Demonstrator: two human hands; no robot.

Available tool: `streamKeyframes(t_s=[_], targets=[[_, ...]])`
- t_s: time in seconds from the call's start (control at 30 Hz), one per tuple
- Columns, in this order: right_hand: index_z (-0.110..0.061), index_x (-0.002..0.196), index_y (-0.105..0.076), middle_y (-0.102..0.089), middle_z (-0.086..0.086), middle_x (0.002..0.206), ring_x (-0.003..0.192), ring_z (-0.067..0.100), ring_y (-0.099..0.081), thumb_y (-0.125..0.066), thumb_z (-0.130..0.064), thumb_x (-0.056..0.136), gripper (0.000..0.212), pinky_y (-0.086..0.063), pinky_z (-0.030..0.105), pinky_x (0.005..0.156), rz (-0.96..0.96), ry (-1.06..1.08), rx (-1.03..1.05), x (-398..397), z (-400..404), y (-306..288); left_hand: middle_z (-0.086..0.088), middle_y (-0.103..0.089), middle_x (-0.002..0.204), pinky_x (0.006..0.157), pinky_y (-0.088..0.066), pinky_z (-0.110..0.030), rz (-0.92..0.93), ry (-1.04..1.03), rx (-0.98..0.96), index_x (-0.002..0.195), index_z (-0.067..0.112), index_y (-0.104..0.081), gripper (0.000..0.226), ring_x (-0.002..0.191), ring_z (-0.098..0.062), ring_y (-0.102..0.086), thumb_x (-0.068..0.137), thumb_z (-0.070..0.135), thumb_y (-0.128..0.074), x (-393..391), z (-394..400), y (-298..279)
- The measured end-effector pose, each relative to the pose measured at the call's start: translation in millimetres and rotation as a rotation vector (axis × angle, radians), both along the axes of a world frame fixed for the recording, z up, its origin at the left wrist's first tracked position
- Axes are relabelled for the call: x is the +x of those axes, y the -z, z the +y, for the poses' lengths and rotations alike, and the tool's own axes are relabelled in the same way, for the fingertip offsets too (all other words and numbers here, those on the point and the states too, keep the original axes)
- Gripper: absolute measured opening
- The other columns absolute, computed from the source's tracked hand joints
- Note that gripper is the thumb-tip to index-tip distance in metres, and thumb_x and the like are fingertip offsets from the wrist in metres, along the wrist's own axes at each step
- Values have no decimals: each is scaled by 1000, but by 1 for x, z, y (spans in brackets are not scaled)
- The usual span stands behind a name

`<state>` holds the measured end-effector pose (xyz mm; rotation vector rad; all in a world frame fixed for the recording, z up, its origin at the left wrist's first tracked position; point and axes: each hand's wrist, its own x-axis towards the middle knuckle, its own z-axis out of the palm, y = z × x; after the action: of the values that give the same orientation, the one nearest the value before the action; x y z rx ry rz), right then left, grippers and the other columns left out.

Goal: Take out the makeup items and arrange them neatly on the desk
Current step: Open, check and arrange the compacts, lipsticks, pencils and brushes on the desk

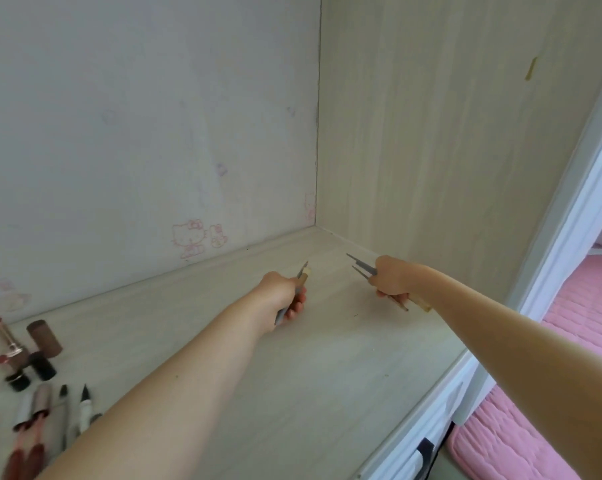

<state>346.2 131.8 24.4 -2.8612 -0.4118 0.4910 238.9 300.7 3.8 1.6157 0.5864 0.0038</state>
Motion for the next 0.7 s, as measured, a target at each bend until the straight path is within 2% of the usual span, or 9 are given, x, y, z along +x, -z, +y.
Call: streamKeyframes(t_s=[0.13,0.3,0.4,0.57,0.7], targets=[[2,100,-48,-56,20,88,52,23,-46,-47,-7,97,10,-40,30,49,43,-7,73,-22,8,-14,-7,-54,64,36,-34,-16,0,-26,-66,81,4,-56,26,36,-9,-45,100,18,-45,-37,17,-14],[1,114,-54,-51,8,78,57,17,-43,-46,-12,98,22,-38,26,50,99,-63,187,-59,22,-31,-5,-63,74,37,-34,-13,-2,-47,-17,93,6,-61,17,38,-8,-45,97,16,-48,-90,42,-28],[-4,109,-56,-52,4,72,57,15,-46,-43,-13,99,19,-38,23,50,103,-119,227,-85,37,-37,-6,-67,79,37,-33,-14,-16,-62,15,101,4,-63,18,40,-8,-44,96,14,-49,-129,58,-34],[-7,100,-53,-50,7,77,58,17,-54,-36,-13,100,18,-44,25,50,187,-160,360,-125,65,-39,-8,-68,87,38,-31,-16,-55,-83,46,107,5,-62,21,42,-9,-40,97,12,-45,-197,88,-34],[-8,93,-53,-51,7,77,57,16,-48,-36,-13,100,20,-42,25,49,206,-263,391,-163,89,-41,-10,-69,85,37,-34,-19,-127,-88,38,110,2,-62,21,43,-10,-40,98,7,-45,-253,107,-34]])
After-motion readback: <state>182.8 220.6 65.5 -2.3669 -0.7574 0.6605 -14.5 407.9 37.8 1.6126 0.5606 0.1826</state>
